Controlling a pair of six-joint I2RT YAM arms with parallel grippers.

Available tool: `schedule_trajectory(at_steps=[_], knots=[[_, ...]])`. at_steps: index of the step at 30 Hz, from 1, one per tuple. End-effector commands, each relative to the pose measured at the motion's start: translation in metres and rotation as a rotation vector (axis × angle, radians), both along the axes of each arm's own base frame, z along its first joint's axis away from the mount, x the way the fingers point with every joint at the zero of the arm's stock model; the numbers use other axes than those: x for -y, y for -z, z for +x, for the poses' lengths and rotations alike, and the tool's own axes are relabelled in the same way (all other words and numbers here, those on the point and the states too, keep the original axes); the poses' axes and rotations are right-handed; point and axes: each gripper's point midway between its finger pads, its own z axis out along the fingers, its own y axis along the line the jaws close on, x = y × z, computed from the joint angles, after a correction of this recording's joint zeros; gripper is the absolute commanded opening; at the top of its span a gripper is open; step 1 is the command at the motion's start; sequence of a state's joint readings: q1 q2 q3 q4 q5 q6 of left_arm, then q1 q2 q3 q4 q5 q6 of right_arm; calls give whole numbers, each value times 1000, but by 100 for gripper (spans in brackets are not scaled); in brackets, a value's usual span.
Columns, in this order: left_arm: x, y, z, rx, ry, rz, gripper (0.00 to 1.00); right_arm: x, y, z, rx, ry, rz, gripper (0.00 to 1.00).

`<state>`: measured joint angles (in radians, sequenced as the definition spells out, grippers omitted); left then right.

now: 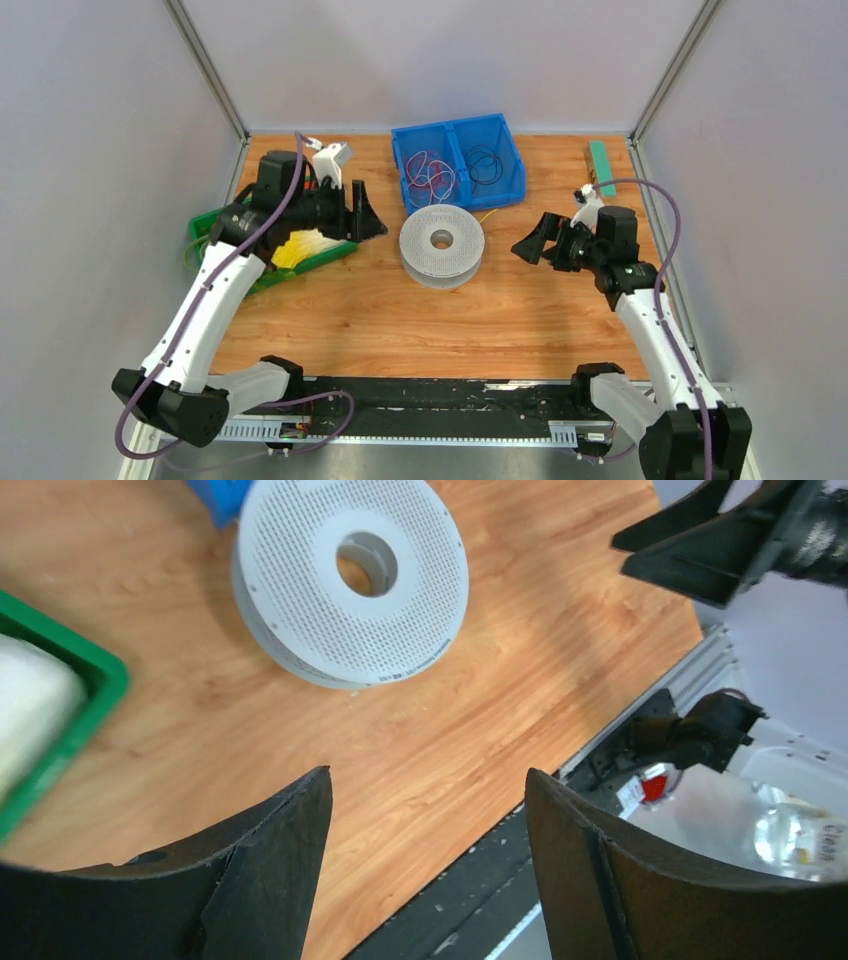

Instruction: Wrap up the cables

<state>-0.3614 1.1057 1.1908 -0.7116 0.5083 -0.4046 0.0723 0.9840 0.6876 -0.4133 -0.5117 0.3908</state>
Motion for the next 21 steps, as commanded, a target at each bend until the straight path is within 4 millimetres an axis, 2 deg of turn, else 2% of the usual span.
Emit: schedule_trajectory(at_steps=[1,5,7,9,11,12,14,17,21], knots=[[-46,-6,-18,-1,100,297,78,5,-70,-3,242,-116,-110,100],[-68,-22,-8,66,80,376,79,13,-115,7,366,-115,-188,100],[-79,-23,1,86,49,440,79,17,-128,16,377,-111,-227,100],[-92,-18,11,99,10,515,80,25,-126,29,332,-95,-278,100],[-106,-6,18,79,-39,593,80,42,-118,43,290,-42,-366,100],[-112,1,19,72,-52,626,80,44,-114,46,277,-40,-381,100],[-119,15,20,67,-74,654,80,46,-100,48,274,-63,-406,100],[-118,26,13,54,-80,641,81,40,-87,48,272,-79,-380,100],[-124,20,10,89,-92,656,81,35,-94,48,295,-84,-362,100]])
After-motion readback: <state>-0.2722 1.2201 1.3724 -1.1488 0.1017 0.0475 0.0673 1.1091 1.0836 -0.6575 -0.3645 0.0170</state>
